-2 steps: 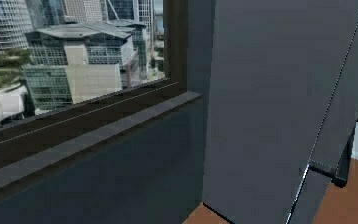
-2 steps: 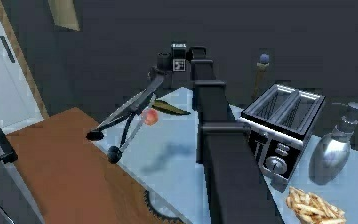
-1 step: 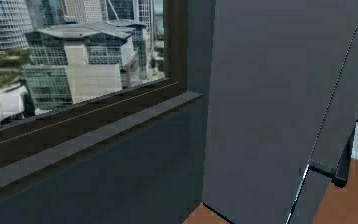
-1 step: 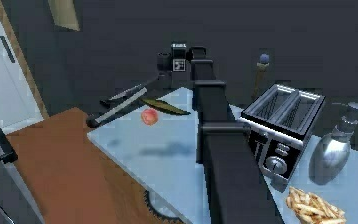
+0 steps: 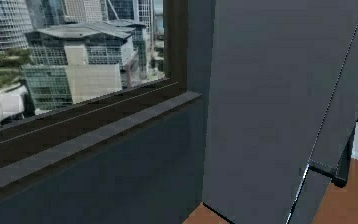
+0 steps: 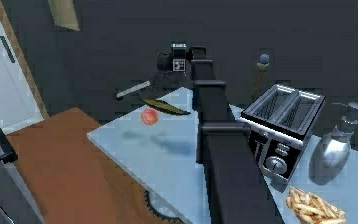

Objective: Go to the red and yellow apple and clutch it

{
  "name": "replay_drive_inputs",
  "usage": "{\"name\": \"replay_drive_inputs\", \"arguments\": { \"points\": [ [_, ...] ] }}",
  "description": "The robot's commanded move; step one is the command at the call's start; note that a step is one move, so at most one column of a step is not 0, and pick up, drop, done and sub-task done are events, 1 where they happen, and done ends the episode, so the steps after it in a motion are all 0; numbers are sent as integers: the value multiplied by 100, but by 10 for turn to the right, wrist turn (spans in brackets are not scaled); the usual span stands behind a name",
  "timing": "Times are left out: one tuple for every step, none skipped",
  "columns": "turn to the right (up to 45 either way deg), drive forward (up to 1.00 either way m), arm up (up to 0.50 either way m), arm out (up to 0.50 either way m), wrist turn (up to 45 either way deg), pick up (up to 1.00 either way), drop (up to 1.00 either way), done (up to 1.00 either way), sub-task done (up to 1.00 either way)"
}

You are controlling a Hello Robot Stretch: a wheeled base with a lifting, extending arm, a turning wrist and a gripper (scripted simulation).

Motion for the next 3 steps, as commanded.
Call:
{"name": "replay_drive_inputs", "arguments": {
  "points": [
    [0,0,0,0,150,0,0,0,0],
    [0,0,-12,0,0,0,0,0,0],
    [0,0,0,0,0,100,0,0,0]
  ]
}}
